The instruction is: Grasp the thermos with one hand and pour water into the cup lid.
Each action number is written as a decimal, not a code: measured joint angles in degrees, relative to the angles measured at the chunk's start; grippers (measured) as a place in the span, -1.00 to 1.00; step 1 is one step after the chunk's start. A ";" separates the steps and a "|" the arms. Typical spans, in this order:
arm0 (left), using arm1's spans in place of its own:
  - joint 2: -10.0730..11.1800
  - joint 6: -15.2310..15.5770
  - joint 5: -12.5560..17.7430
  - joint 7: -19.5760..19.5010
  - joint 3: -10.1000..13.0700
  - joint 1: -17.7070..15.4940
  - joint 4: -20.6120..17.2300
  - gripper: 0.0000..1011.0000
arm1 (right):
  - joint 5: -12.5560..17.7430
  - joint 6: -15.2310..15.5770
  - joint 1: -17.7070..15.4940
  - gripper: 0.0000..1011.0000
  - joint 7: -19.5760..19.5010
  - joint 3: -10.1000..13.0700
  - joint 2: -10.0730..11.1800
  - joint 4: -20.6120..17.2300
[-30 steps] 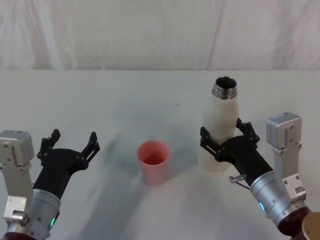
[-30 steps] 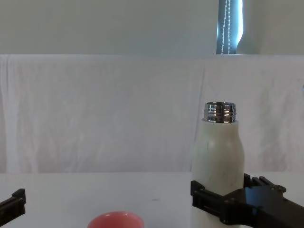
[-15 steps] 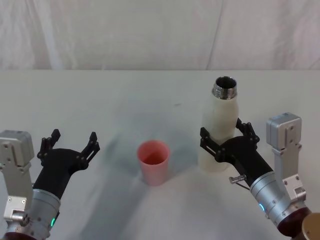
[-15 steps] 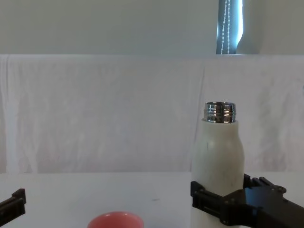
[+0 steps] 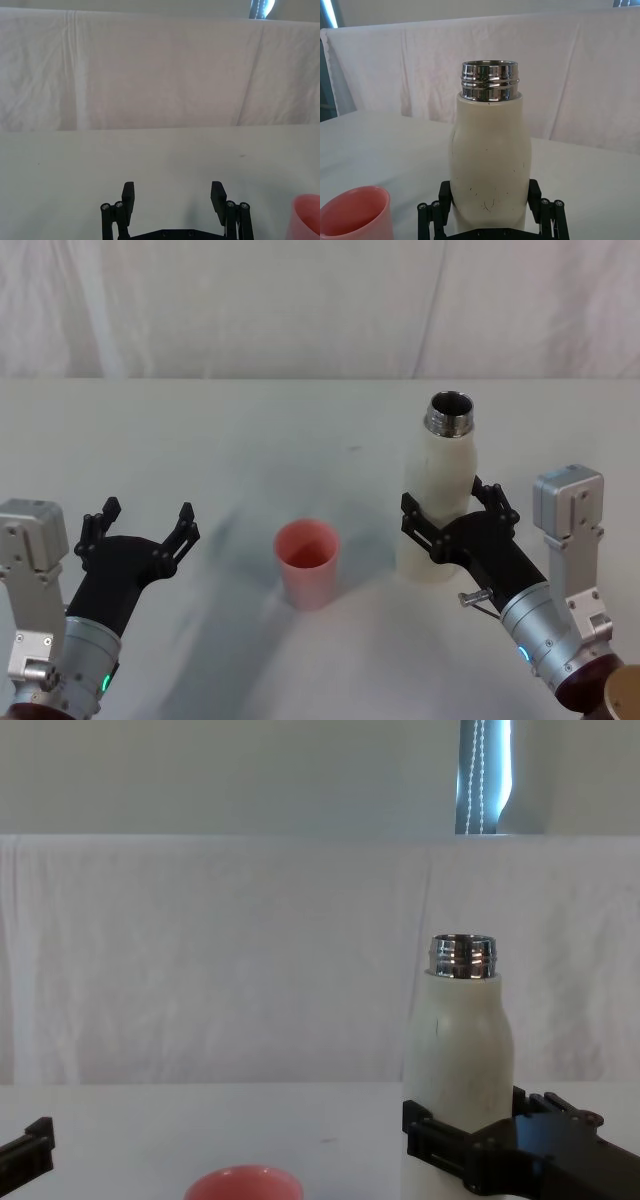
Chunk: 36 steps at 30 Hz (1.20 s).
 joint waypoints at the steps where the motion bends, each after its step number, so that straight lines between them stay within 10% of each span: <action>1: 0.00 0.00 0.00 0.00 0.00 0.00 0.00 0.98 | 0.00 0.00 0.00 0.87 0.00 0.00 0.00 0.00; 36: 0.00 0.00 0.00 0.00 0.01 0.00 0.00 0.98 | -1.24 0.46 2.96 0.87 1.89 -0.20 3.15 -1.71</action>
